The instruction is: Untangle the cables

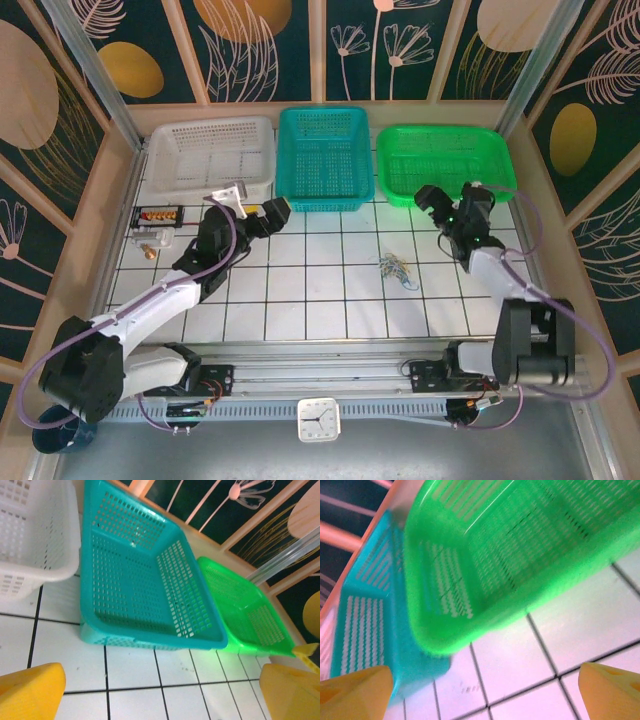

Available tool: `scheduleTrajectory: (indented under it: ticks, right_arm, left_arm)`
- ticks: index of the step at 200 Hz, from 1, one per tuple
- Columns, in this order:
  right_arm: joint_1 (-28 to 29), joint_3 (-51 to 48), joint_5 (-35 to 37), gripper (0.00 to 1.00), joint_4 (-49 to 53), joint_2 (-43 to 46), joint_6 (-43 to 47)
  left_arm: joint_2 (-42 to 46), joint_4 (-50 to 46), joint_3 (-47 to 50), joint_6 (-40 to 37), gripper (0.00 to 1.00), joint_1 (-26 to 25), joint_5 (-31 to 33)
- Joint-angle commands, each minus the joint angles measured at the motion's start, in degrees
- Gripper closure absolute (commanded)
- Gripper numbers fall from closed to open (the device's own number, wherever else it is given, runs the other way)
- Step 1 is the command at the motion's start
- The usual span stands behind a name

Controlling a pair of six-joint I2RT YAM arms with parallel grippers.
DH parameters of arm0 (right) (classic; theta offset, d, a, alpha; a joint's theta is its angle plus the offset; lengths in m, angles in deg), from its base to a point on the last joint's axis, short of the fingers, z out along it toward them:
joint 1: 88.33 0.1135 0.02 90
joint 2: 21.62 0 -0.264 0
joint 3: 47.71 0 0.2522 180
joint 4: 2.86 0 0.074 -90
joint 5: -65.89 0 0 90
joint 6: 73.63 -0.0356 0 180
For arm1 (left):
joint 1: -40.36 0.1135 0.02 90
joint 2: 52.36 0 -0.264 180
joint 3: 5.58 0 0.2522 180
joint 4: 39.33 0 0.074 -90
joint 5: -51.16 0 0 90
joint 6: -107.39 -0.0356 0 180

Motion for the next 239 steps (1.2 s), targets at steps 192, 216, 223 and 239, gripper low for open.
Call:
scheduleTrajectory:
  ticks: [192, 216, 223, 239]
  right_arm:
    - [36.06, 4.59, -2.21, 0.1, -1.02, -3.58, -6.39]
    - [35.74, 4.59, 3.81, 0.09, 5.82, 0.64, -3.31]
    - [35.6, 4.16, 5.85, 0.09, 7.72, 1.93, -2.72]
    - [34.59, 2.54, 10.51, 0.09, 11.5, 4.19, -2.15]
  left_arm:
    - [1.48, -3.5, 3.76, -0.66, 0.01, -4.35, 3.59]
    - [1.15, -3.02, 3.77, -0.51, 0.01, -4.34, 2.95]
    - [0.98, -3.01, 3.65, -0.51, 0.01, -4.34, 2.66]
    - [0.56, -2.85, 3.32, -0.47, 0.01, -4.27, 1.83]
